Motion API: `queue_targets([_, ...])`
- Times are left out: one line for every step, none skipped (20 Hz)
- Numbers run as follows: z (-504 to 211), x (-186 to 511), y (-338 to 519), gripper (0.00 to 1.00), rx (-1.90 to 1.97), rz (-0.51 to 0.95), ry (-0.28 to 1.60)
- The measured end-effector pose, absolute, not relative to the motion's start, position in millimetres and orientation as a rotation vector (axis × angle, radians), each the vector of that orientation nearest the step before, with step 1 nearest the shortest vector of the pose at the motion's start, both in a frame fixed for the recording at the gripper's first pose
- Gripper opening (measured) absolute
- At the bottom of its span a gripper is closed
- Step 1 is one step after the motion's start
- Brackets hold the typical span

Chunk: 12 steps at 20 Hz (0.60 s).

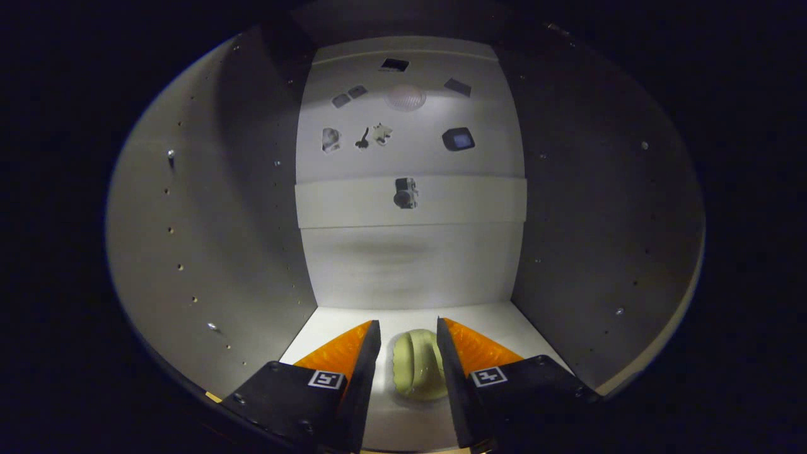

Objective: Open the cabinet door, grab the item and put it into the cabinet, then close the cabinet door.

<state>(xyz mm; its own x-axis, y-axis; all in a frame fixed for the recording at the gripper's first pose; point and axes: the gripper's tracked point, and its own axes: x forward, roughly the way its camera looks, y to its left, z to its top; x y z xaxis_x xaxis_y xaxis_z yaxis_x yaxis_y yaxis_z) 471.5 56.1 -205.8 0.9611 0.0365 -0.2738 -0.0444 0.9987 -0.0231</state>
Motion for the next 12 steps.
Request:
queue_targets([-195.9,460.6,57.0,0.57,-0.034,0.044,0.27])
queue_targets([-182.9,450.0,59.3,0.57,-0.04,0.046,0.252])
queue_targets([-169.0,436.9,62.0,0.57,-0.046,0.053,0.23])
queue_targets([-154.9,422.8,65.9,0.57,-0.05,0.061,0.205])
queue_targets([-142.6,406.5,69.3,0.57,-0.055,0.068,0.184])
queue_targets([-131.7,389.7,73.1,0.57,-0.058,0.072,0.167])
queue_targets([-122.0,372.6,77.3,0.57,-0.058,0.078,0.149])
queue_targets([-113.1,355.2,81.0,0.58,-0.056,0.083,0.133])
queue_targets([-105.9,338.1,84.6,0.69,-0.051,0.09,0.117])
queue_targets([-99.0,321.5,89.1,0.71,-0.046,0.102,0.101])
queue_targets([-93.5,306.7,91.3,0.76,-0.041,0.101,0.088])
queue_targets([-88.9,289.8,93.7,0.8,-0.034,0.104,0.08])
